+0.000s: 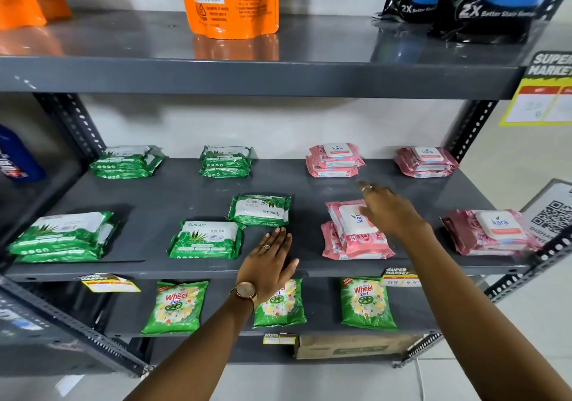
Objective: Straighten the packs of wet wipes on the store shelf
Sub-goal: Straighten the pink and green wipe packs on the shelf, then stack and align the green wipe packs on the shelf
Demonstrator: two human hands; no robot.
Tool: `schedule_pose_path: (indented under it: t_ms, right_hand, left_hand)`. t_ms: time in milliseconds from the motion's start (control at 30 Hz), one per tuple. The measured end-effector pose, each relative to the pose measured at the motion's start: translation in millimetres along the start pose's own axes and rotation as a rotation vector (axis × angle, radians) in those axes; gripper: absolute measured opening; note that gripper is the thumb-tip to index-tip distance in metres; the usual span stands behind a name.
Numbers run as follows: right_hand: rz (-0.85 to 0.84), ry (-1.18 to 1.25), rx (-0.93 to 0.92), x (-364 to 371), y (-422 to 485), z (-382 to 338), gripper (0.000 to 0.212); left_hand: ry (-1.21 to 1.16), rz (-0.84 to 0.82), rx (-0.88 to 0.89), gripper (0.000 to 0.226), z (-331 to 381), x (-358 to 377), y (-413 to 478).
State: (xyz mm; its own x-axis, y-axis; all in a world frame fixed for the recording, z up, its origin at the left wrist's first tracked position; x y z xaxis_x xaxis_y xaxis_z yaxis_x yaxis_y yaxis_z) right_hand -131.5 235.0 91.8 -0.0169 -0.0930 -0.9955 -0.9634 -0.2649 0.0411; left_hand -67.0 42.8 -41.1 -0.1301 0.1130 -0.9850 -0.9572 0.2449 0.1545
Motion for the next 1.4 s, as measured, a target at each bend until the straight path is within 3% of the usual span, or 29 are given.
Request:
schedule_pose_path:
  t_ms: [67, 200, 300, 433, 600, 1033, 1167, 1267, 1333, 1400]
  right_hand:
    - [-0.125, -0.044, -0.246, 16.7, -4.6, -13.1, 0.08]
    - [-0.077, -0.355, -0.552, 39.2, -15.8, -27.4, 0.092]
    - [-0.096, -0.338, -0.493, 33.4, -12.7, -18.4, 0.09]
    - [-0.277, -0.134, -0.301, 31.0, -5.2, -2.5, 0.08]
    - [-0.25, 0.114, -0.11, 27.5, -13.0, 1.6, 0.078]
    - [-0.218, 0.098, -0.103, 31.3, -23.2, -4.5, 0.074]
    - [-0.221, 0.093, -0.096, 31.4, -28.7, -4.6, 0.085]
    - [-0.061, 0.144, -0.089, 13.1, -31.7, -17.7, 0.086]
    - [0.105, 0.249, -0.117, 1.0, -34.9, -39.7, 0.067]
    - [0.149, 0.333, -0.156, 10.1, -39.3, -71.8, 0.052]
  left_hand:
    - [-0.006, 0.019, 0.004, 0.073, 0.6, -0.9, -0.2]
    - [-0.033, 0.046, 0.006, 0.063, 1.6, -3.6, 0.0]
    - [-0.045, 0.03, 0.004, 0.071, 1.8, -3.1, 0.6]
    - [-0.041, 0.018, -0.007, 0.073, 1.2, -2.7, -0.3]
    - [-0.054, 0.021, -0.011, 0.069, 1.4, -3.8, -0.5]
    - [-0.044, 0.02, 0.001, 0.075, 0.7, -1.9, -0.9]
    - [-0.137, 0.023, 0.028, 0.078, 2.4, -4.9, 0.8]
    - [-0.268, 0.138, 0.065, 0.059, -6.6, -34.6, 2.2]
    - [-0.235, 0.269, 0.117, 0.042, -19.2, -64.1, 9.1]
    - [-0.17, 0.278, 0.1, 0.037, -38.5, -84.1, 27.4]
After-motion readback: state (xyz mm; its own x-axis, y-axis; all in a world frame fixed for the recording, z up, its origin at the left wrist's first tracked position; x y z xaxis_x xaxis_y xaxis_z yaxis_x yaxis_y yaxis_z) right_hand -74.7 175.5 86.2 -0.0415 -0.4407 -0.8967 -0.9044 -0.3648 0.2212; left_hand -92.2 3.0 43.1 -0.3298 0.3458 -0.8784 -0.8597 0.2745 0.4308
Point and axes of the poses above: each hand's wrist, its own y-axis towards the middle knuckle, its own x-axis out of the palm, z = x × y, the point moved 9 cm from there along y, towards the middle knuckle, and after that the axes turned 2 degrees about -x, right-handed, at the moved point
